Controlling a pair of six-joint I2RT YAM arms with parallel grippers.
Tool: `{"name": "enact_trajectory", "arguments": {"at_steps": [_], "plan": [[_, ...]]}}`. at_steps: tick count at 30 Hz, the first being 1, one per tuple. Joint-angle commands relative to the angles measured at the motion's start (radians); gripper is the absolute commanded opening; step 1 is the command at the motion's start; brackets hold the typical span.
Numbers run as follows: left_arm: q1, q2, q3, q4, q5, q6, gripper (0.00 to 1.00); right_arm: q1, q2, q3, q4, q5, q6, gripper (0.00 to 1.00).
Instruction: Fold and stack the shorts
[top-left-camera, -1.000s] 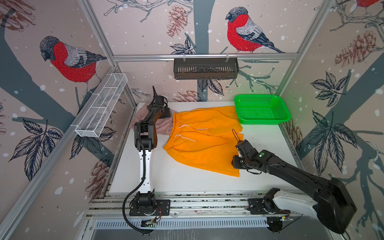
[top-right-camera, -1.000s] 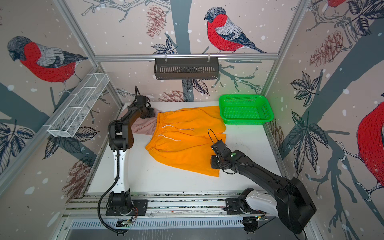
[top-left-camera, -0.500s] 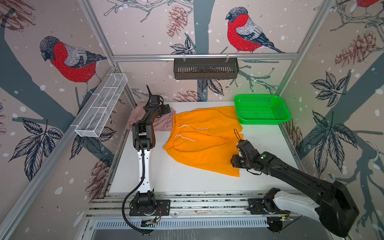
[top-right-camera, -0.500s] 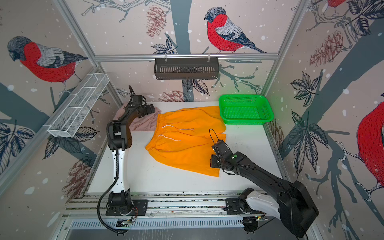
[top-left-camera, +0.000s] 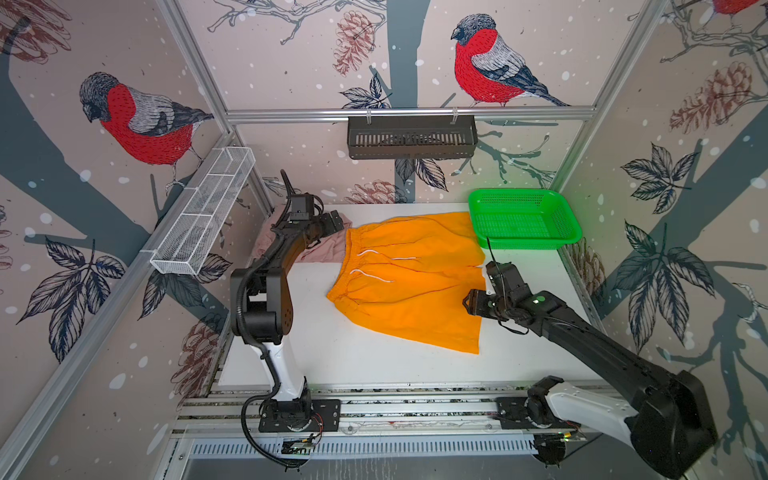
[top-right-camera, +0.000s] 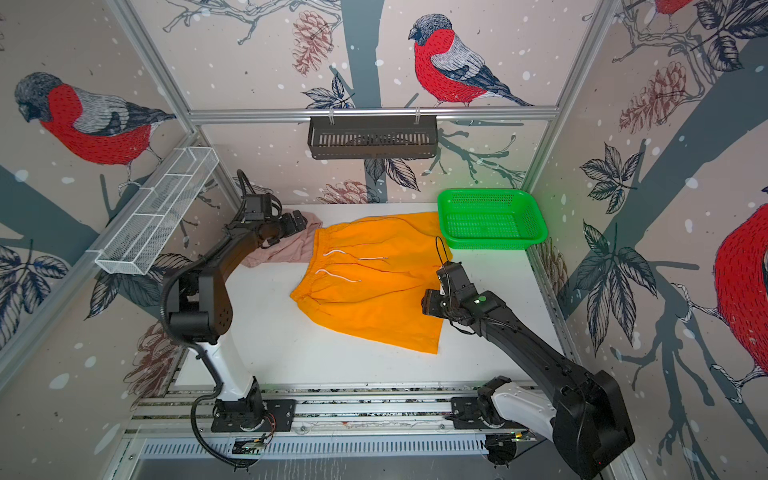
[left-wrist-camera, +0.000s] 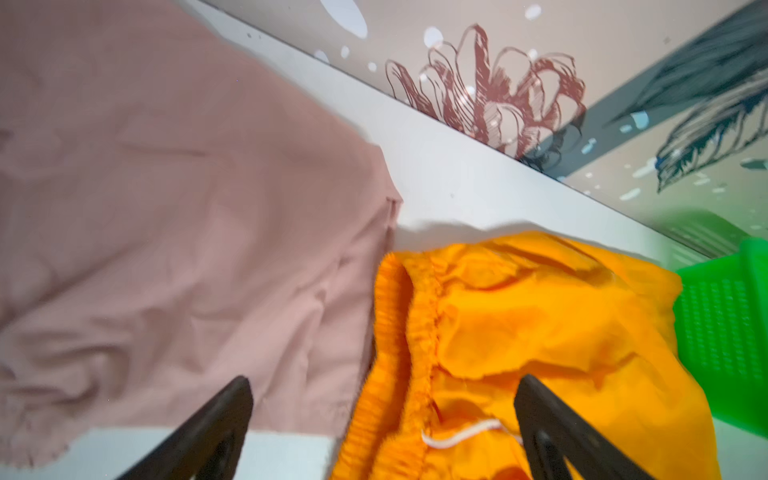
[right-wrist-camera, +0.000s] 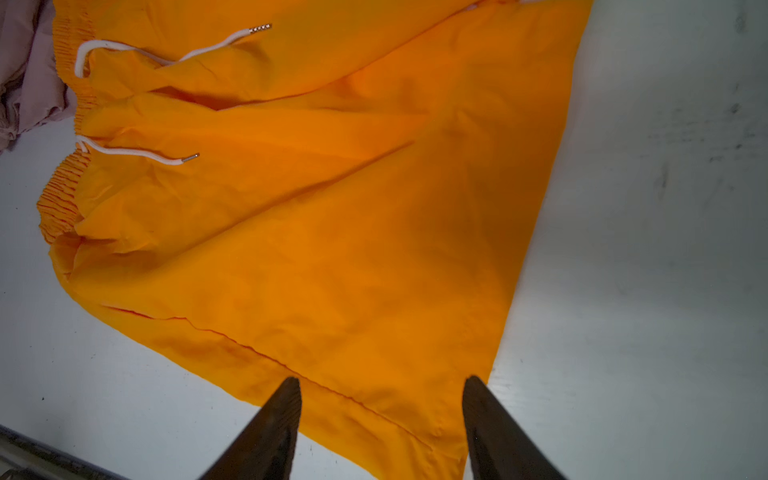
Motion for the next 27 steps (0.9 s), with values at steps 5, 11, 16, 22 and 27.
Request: {"name": "enact_trajectory", "arguments": {"at_steps": [5,11,16,22,27], "plan": [[-0.018,-0.254,-0.401,0.163,0.081,-0.155,0.98,0.056,-0.077,-0.143,-0.118,-0.204,0.135,0.64],[-0.046,-0.259,-0.522,0.094,0.067,-0.112,0.98,0.171,-0.098,-0.222,-0.118,-0.154,0.247,0.64],[-0.047,-0.228,-0.551,0.075,0.061,-0.099,0.98,0.18,-0.143,-0.26,-0.101,-0.131,0.314,0.64],[-0.046,-0.231,-0.592,0.063,0.057,-0.089,0.96,0.16,-0.147,-0.269,-0.096,-0.081,0.3,0.64],[-0.022,-0.294,-0.669,0.054,0.045,-0.115,0.91,0.104,-0.115,-0.273,-0.058,-0.066,0.247,0.64]]}}
